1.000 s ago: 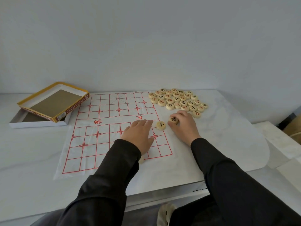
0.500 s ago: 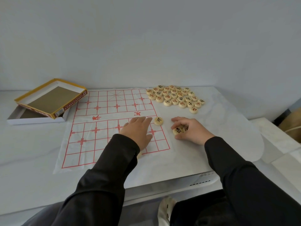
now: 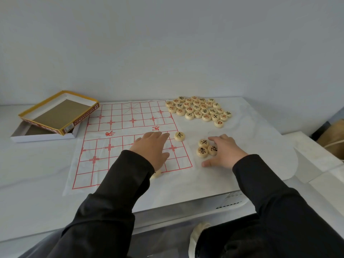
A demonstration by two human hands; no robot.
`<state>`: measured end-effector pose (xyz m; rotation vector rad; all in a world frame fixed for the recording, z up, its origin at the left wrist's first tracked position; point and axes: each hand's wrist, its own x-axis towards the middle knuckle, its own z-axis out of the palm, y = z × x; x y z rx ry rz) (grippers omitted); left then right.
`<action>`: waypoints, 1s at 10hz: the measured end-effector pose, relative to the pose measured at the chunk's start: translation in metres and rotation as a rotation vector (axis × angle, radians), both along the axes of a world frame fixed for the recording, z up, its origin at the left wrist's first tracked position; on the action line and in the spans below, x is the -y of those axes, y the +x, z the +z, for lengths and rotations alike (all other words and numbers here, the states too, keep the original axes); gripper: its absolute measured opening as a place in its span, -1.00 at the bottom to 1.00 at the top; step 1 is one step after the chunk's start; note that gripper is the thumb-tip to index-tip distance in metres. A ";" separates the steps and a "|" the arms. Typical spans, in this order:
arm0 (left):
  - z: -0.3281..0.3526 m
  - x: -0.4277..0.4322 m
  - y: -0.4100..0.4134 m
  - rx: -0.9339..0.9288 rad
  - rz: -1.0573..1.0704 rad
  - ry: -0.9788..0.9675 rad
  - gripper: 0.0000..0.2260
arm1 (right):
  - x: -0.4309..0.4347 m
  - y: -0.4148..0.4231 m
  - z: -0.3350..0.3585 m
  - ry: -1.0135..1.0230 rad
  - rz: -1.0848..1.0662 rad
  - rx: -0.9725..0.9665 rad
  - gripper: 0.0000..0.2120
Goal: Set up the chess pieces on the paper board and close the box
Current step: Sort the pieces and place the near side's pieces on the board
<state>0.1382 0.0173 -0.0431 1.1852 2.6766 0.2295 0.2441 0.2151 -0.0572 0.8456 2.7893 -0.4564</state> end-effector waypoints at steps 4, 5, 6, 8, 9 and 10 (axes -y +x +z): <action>0.000 0.000 0.009 -0.015 -0.036 -0.059 -0.45 | -0.006 0.001 0.007 -0.010 -0.023 -0.083 -0.68; 0.001 0.006 0.005 -0.015 -0.012 -0.061 -0.45 | -0.008 0.001 0.008 0.004 0.051 -0.064 -0.54; 0.001 0.012 0.002 -0.019 0.005 -0.063 -0.45 | -0.009 0.003 0.009 -0.008 0.028 -0.023 -0.36; 0.002 0.021 0.001 0.001 0.029 -0.095 -0.45 | -0.013 0.004 0.009 0.028 -0.034 -0.086 -0.62; -0.001 0.022 0.002 0.020 0.025 -0.113 -0.44 | -0.011 0.000 0.011 0.030 -0.064 -0.104 -0.69; -0.002 0.023 -0.001 0.034 0.039 -0.121 -0.44 | -0.003 -0.009 0.016 0.080 -0.043 -0.228 -0.71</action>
